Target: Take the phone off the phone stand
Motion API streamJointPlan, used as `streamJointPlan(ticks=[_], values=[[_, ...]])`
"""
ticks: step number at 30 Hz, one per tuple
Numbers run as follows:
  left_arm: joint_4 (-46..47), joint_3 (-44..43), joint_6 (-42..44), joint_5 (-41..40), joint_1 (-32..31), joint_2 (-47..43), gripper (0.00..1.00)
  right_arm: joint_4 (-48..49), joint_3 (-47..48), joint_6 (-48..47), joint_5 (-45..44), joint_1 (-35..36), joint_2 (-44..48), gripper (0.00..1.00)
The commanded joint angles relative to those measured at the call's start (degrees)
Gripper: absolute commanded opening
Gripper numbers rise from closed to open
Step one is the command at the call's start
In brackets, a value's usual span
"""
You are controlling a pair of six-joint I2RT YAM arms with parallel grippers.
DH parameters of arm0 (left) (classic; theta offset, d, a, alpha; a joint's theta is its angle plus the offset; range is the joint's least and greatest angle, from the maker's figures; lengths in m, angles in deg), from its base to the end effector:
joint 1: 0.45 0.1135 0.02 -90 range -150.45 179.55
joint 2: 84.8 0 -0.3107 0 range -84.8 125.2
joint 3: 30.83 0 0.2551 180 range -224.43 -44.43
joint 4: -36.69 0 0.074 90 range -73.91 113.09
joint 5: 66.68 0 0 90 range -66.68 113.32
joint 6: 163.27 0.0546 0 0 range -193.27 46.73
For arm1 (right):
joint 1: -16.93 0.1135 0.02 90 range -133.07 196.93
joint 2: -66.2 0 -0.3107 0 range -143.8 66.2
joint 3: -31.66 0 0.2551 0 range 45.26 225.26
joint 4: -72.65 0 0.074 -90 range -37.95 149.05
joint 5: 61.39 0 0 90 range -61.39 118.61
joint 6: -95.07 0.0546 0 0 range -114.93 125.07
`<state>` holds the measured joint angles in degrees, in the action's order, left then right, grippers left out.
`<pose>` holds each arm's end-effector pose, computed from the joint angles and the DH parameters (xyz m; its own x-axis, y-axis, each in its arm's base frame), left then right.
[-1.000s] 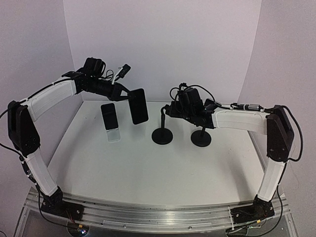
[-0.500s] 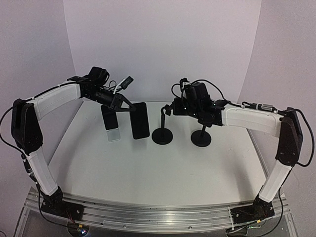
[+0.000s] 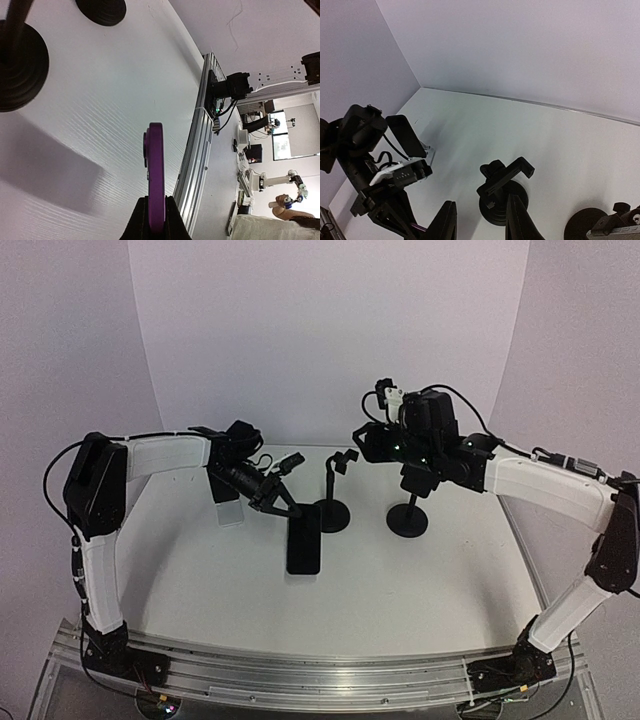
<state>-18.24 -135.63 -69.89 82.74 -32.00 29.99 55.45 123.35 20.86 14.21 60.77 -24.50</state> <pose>0.3543 -0.2727 0.2591 -0.7365 0.4874 -0.4691 0.6217 0.2142 -0.7534 0.2984 0.2677 0.3932 -0.3294 0.0490 -0.9429 -0.4250 0.8840 0.1945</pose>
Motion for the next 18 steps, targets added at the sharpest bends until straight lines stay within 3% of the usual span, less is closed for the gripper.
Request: streamJointPlan(ticks=[1,11,18], values=[[6.36,2.69,-5.73,6.84,-0.92,1.36,0.00,-1.86,-0.85,2.05,3.42,0.37,2.87,0.29],[14.91,10.61,-10.36,9.44,-1.32,4.83,0.00,-4.43,-2.52,6.57,6.48,0.50,4.56,0.30],[12.70,11.10,-5.99,9.02,-1.31,9.07,0.00,-4.71,-2.76,9.20,7.71,0.77,4.48,0.32]])
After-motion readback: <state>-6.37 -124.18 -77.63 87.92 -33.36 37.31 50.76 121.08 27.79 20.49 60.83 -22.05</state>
